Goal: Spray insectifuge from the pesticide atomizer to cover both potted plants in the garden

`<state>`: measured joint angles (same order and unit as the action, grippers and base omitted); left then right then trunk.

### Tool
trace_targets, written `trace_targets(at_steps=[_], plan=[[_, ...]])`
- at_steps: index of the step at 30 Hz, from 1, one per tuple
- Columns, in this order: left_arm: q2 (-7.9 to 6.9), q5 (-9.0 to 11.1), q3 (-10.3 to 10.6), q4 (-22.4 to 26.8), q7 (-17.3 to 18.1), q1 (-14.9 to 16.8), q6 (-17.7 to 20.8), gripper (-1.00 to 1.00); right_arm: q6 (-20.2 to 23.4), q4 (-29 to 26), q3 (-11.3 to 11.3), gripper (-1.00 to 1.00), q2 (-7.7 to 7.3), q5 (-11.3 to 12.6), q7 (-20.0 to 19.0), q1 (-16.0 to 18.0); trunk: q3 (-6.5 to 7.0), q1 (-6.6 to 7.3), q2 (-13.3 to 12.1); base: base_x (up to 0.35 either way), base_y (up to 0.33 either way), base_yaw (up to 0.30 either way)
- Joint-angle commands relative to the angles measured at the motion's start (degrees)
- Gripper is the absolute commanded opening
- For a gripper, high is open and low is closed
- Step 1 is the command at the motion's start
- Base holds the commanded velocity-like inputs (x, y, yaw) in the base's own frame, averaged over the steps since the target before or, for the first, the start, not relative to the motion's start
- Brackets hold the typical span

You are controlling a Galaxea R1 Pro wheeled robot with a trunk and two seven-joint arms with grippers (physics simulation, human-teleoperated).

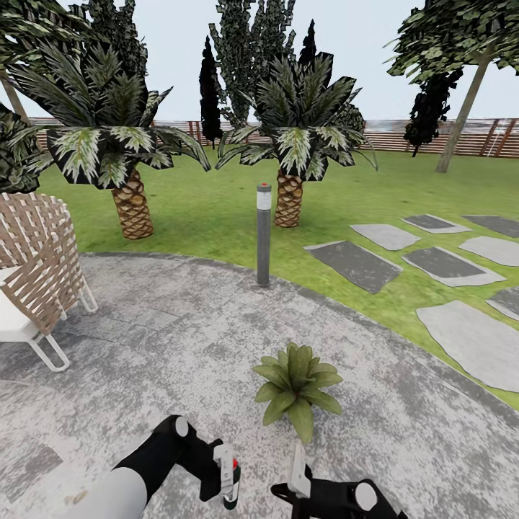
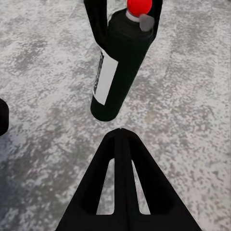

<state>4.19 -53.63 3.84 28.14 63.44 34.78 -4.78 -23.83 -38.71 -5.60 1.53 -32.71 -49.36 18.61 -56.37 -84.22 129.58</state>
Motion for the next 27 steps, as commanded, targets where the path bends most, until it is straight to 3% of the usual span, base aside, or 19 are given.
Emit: trace_targets(at_steps=[1, 6, 12, 14, 27], plan=[[0.22, -0.98, 0.13, 0.07, 0.1, 0.02, -0.49, -1.0, -0.25, -0.68, 0.07, -1.0, 0.08, -0.43, -0.89, 0.02, -0.05, 0.01, 0.02, 0.0, 0.0, 0.0], [0.8, -2.41, 2.22, 0.07, 0.13, 0.1, -0.5, -1.0, -0.25, -1.64, 0.07, -1.0, 0.13, -0.43, -1.73, 0.02, -0.05, 0.01, 0.02, 0.0, 0.0, 0.0], [0.91, -2.75, 2.74, 0.07, 0.1, 0.11, -0.67, -1.0, -0.25, -2.88, 0.18, -1.0, 0.06, -0.22, -1.82, 0.35, -0.05, 0.01, 0.02, 0.0, 0.0, 0.0], [0.91, -5.24, 2.68, 0.07, 0.1, 0.11, -0.6, -1.0, -0.25, -3.37, 0.24, -1.0, 0.13, -0.1, -1.8, 1.44, -0.05, 0.01, 0.02, 0.0, 0.0, 0.0], [1.51, -5.56, 2.58, 0.07, 0.04, 0.05, -0.52, -1.0, -0.25, -3.39, 0.24, -1.0, 0.14, -0.08, -1.79, 2.16, -0.05, 0.01, 0.02, 0.0, 0.0, 0.0]])
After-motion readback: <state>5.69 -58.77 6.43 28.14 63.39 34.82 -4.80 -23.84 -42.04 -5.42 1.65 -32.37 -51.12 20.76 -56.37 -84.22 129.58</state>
